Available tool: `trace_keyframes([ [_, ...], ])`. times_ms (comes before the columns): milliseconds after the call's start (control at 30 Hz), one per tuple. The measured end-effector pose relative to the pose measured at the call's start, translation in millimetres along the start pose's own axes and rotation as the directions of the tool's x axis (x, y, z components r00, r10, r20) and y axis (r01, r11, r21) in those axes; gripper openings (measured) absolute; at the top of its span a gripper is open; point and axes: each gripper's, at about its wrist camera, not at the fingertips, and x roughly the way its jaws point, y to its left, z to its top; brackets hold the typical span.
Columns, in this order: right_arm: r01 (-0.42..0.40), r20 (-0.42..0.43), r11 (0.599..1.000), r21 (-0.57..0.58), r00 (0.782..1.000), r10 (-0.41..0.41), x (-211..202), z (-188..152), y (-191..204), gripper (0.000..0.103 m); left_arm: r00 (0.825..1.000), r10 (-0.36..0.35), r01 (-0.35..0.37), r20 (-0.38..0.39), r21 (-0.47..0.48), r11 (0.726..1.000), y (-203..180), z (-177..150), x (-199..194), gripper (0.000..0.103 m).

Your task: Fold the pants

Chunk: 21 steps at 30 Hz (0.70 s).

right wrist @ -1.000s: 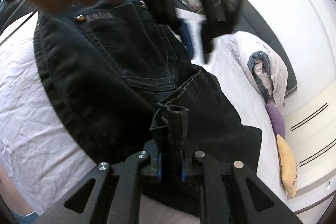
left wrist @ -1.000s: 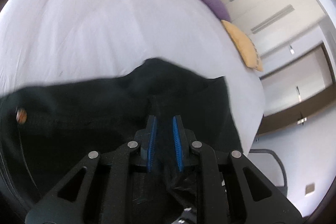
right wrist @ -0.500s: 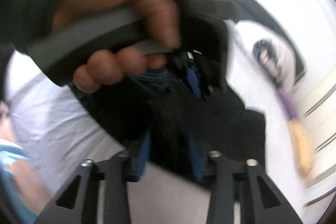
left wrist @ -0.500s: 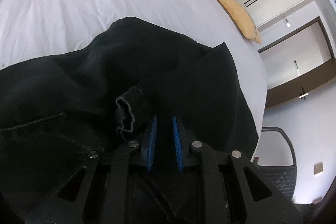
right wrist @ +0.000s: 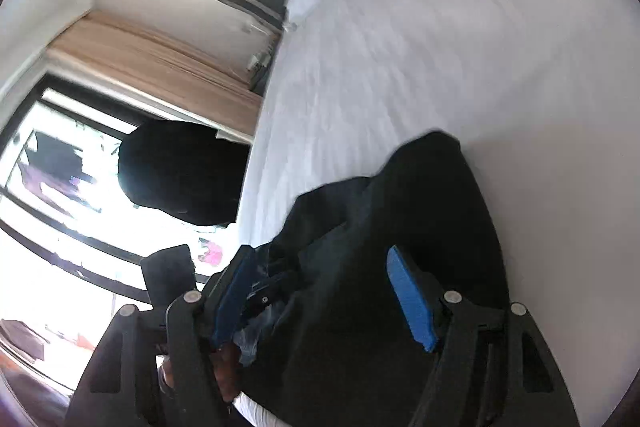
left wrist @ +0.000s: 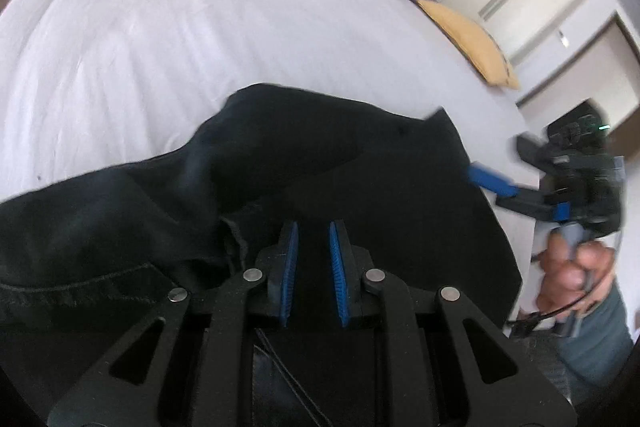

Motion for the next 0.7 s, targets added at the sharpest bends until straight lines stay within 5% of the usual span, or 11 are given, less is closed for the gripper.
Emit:
trace_keyframes([
  [33,0.031,-0.031,0.999,0.038,0.999,-0.030,14,4,-15,0.069,1.000,-0.006,0.006,0.003,-0.017,1.000,6,-1,2,0.016],
  [100,0.058,-0.014,0.994,0.092,0.998,-0.057,17,5,-34,0.040,1.000,-0.020,0.020,0.010,-0.030,0.999,9,-5,0,0.016],
  [167,0.062,0.040,0.982,0.180,0.997,-0.071,3,8,-51,0.035,1.000,-0.024,0.024,0.015,-0.024,0.999,8,-8,-3,0.016],
  [233,0.089,0.099,0.970,0.228,0.989,-0.114,-19,3,-56,0.037,1.000,-0.023,0.023,0.018,-0.022,0.999,12,-16,-11,0.016],
  [267,0.097,0.097,0.972,0.212,0.988,-0.120,-22,1,-52,0.047,1.000,-0.022,0.022,0.022,-0.022,1.000,9,-18,-10,0.016],
  [367,0.026,-0.018,0.997,0.078,1.000,-0.025,-17,-25,-22,0.067,0.999,-0.014,0.014,0.031,-0.022,1.000,18,-13,-7,0.016],
  [467,0.077,-0.090,0.996,-0.048,0.993,-0.081,-7,-40,-11,0.067,0.999,0.002,-0.002,0.036,-0.010,1.000,7,-11,-5,0.016],
  [600,-0.023,-0.075,0.998,0.064,0.997,0.028,-25,-52,-28,0.067,0.999,0.015,-0.015,0.039,-0.003,1.000,-2,-10,-6,0.016],
  [700,-0.019,-0.174,1.000,-0.022,0.985,0.015,-24,-60,-20,0.067,0.999,0.014,-0.014,0.042,-0.004,1.000,-3,-10,-6,0.016],
])
